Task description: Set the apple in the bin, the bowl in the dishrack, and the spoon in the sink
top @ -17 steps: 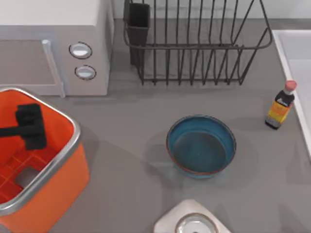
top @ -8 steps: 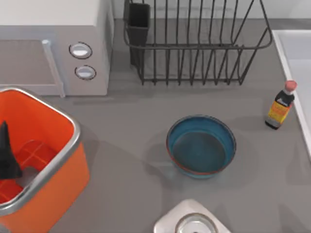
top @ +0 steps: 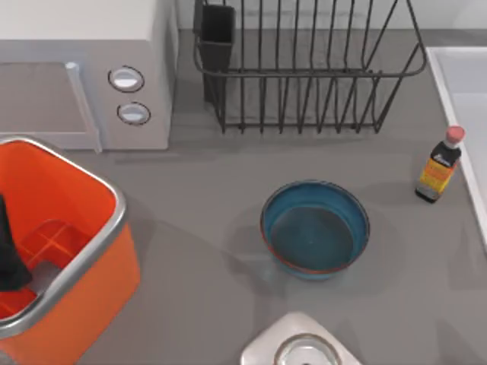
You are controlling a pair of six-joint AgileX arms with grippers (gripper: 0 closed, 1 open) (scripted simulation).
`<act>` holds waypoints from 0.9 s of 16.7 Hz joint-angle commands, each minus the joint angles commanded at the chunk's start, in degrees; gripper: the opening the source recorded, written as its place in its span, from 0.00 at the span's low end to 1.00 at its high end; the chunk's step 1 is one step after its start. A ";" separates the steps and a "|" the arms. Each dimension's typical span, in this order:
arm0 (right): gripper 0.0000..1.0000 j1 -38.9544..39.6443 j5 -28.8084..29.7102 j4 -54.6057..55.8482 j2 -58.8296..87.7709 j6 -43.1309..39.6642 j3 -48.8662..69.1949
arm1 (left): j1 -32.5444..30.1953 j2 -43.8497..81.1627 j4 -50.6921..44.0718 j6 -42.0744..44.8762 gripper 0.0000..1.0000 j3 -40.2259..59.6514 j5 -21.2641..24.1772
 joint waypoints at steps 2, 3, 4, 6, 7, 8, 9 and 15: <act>1.00 0.00 0.00 0.00 0.00 0.00 0.00 | 0.00 0.00 0.00 0.00 1.00 0.00 0.00; 1.00 0.00 0.00 0.00 0.00 0.00 0.00 | 0.00 0.00 0.00 0.00 1.00 0.00 0.00; 1.00 0.19 0.01 -0.47 0.57 0.18 0.57 | 0.00 0.00 0.00 0.00 1.00 0.00 0.00; 1.00 1.19 0.00 -2.88 3.55 1.10 3.52 | 0.00 0.00 0.00 0.00 1.00 0.00 0.00; 1.00 1.98 -0.03 -4.74 5.97 1.82 5.89 | 0.00 0.00 0.00 0.00 1.00 0.00 0.00; 1.00 2.93 -0.06 -6.97 8.99 2.68 8.84 | 0.00 0.00 0.00 0.00 1.00 0.00 0.00; 1.00 4.03 -0.11 -9.55 12.62 3.69 12.26 | 0.00 0.00 0.00 0.00 1.00 0.00 0.00; 1.00 12.22 -0.48 -30.02 45.06 11.86 38.62 | 0.00 0.00 0.00 0.00 1.00 0.00 0.00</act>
